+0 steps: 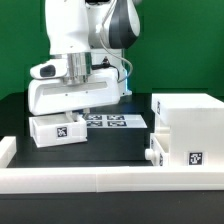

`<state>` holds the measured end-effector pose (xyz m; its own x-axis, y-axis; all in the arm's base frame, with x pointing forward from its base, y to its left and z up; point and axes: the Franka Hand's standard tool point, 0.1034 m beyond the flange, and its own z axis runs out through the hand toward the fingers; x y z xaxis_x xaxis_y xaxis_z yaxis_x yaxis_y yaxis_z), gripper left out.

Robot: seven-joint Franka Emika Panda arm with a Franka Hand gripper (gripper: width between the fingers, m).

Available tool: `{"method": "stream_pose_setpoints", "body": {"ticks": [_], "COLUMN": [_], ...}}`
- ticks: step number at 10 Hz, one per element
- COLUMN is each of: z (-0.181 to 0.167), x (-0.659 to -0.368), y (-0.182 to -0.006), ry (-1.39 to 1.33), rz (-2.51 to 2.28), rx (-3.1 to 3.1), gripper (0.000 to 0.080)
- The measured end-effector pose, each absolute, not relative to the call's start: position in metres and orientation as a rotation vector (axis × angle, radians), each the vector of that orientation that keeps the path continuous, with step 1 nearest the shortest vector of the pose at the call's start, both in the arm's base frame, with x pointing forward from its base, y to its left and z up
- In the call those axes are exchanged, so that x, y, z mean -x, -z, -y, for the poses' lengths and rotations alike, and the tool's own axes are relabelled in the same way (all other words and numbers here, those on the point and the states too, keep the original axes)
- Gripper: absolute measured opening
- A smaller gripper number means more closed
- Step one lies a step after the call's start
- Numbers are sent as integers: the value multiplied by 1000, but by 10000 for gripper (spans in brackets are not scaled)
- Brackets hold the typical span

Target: Assemble drawer

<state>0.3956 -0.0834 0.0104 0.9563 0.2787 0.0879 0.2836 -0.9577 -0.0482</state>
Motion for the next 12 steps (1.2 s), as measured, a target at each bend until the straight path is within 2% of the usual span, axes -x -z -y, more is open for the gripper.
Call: {"method": "stream_pose_setpoints", "body": {"ticks": [3, 6, 9, 12], "z": [42, 20, 18, 33], "x": [-427, -458, -458, -460], "y": [-30, -47, -46, -46], "ry": [127, 129, 125, 107], "rz": [403, 455, 506, 1095], "rx": [3036, 3015, 3012, 2865], "gripper": [42, 42, 42, 42]}}
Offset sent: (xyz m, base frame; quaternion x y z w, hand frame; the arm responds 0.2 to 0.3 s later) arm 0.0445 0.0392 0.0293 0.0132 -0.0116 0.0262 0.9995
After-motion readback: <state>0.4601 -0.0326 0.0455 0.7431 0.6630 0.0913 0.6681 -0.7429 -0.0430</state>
